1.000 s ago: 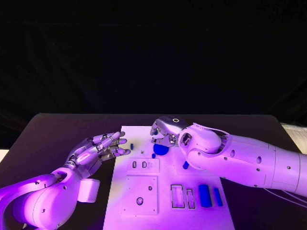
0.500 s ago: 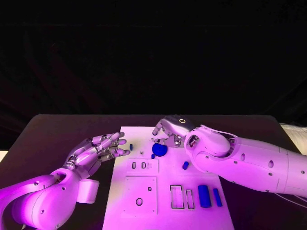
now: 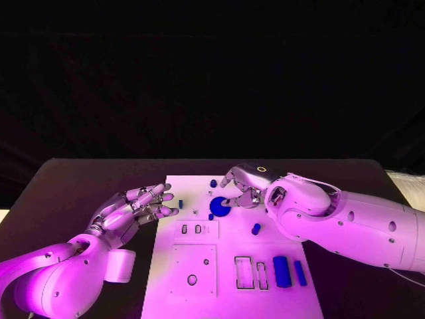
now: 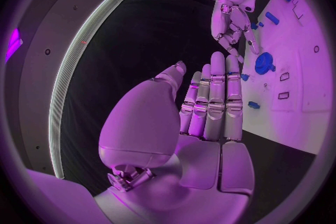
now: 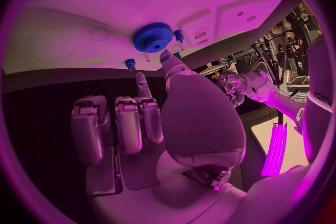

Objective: Assemble the parts on the task board

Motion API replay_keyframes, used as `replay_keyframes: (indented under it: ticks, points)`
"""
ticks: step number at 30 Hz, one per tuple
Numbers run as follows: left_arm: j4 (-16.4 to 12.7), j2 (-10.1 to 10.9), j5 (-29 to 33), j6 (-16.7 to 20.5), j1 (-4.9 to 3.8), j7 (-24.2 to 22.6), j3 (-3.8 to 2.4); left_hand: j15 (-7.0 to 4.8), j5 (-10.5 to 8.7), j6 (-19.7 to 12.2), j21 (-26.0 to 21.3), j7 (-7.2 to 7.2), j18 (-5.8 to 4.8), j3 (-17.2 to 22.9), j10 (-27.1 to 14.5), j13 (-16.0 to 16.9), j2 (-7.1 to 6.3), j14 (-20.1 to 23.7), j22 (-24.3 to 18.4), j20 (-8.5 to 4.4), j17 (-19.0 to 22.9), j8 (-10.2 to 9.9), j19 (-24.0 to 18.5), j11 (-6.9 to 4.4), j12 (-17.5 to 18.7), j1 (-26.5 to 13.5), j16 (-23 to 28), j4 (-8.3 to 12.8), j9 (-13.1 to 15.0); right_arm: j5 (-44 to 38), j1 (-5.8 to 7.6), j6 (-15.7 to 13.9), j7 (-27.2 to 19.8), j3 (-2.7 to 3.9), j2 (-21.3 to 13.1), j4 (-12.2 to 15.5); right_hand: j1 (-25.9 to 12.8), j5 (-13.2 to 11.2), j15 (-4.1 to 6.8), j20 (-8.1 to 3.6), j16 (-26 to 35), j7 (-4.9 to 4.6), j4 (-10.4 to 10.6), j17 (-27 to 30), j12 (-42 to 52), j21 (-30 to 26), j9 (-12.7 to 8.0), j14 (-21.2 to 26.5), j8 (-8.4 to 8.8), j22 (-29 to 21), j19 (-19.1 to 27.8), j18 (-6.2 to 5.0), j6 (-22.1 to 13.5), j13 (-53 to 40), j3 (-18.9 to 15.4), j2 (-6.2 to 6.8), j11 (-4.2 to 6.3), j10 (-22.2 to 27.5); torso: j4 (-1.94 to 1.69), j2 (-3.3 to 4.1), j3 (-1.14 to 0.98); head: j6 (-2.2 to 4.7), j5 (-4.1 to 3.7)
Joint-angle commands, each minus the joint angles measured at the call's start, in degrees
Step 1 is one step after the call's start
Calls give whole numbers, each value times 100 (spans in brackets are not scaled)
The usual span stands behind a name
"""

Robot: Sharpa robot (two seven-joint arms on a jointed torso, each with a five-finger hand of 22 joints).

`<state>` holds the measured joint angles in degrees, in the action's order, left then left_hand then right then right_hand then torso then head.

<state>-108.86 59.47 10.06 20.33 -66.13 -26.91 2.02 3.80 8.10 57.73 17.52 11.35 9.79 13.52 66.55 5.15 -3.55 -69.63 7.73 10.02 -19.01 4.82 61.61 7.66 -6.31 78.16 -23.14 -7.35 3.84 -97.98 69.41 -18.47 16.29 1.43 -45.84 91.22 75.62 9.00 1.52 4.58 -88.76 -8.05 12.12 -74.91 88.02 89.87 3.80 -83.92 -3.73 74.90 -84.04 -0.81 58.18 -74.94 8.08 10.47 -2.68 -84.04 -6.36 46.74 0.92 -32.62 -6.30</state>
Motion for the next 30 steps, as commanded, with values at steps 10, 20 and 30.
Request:
replay_keyframes:
  ticks: [10,20,30]
  points:
    - [-2,-4,7,-132,-6,-20,-5,-8,-33,-34,3,22,55,20,-35,-8,10,32,-1,-5,-9,-19,-27,-14,33,-54,-35,-18,-6,375,-28,566,24,2,82,-126,-45,66,-55,52,-19,-4,73,-1255,-11,13,20,-556,-5,1510,-596,81,-49,-1379,-107,-44,-50,-511,-15,3,6,-37,-1]
    - [25,-19,7,-143,-5,-12,-5,-8,-33,-34,3,22,55,20,-35,-8,10,32,-1,-5,-9,-19,-27,-14,33,-54,-35,-18,-6,296,-66,508,-44,1,152,-165,69,105,-39,45,-33,26,69,-1288,16,13,54,-563,-63,1510,-596,81,82,-1397,-100,-158,-24,-522,-11,0,7,-59,6]
    - [29,-31,7,-166,-5,-18,-5,-6,-32,-44,2,25,56,30,-48,-10,9,45,-1,-3,-19,-23,-33,-11,40,-47,-40,-5,-6,22,-85,448,-48,0,194,-200,177,19,-25,32,-44,43,24,-1314,88,13,68,-568,-81,1510,-596,81,163,-1441,-43,-257,-8,-552,-9,2,6,-75,14]
